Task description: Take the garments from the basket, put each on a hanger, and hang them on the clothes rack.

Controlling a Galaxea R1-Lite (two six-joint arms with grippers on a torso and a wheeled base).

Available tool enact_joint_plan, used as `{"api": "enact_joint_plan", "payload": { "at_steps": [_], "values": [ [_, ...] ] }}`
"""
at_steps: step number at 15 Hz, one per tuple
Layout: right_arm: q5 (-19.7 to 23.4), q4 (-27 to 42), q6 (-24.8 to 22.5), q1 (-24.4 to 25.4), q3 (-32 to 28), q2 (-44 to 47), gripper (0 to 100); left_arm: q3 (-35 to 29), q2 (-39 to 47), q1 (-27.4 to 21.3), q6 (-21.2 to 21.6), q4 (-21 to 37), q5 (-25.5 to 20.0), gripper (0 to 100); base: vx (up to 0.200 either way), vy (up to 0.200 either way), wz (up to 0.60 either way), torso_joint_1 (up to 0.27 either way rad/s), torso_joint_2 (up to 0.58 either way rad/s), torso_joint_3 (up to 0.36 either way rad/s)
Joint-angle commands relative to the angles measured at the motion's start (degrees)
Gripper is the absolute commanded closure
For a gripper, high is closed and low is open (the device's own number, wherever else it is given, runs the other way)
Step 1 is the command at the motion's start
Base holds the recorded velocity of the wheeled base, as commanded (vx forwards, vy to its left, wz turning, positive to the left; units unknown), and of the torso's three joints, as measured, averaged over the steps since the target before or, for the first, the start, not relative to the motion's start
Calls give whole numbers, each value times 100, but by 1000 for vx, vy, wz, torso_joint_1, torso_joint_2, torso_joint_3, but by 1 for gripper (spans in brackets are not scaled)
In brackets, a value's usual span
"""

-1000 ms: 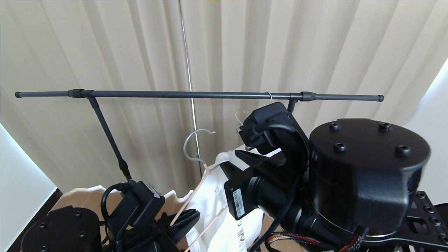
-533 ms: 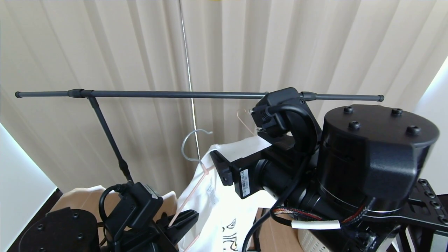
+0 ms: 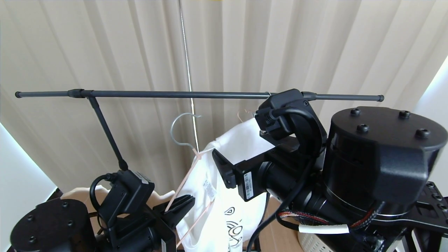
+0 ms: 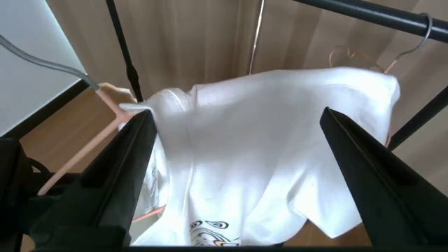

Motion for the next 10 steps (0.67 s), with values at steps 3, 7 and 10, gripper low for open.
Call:
{"api": "enact_joint_plan", "payload": {
  "at_steps": [3, 7, 10],
  "values": [
    [320, 13, -109, 4, 261, -222, 0, 31, 171, 189, -1, -212, -23, 100, 0, 0, 0, 0, 0, 0],
    [1770, 180, -926, -681, 612, -802, 0, 110, 153, 567, 87, -212, -761, 100, 0, 0, 0, 0, 0, 0],
    [4266, 1603, -2165, -2334, 252, -1197, 0, 215, 338, 1059, 684, -195, -1561, 100, 0, 0, 0, 0, 0, 0]
  ]
}}
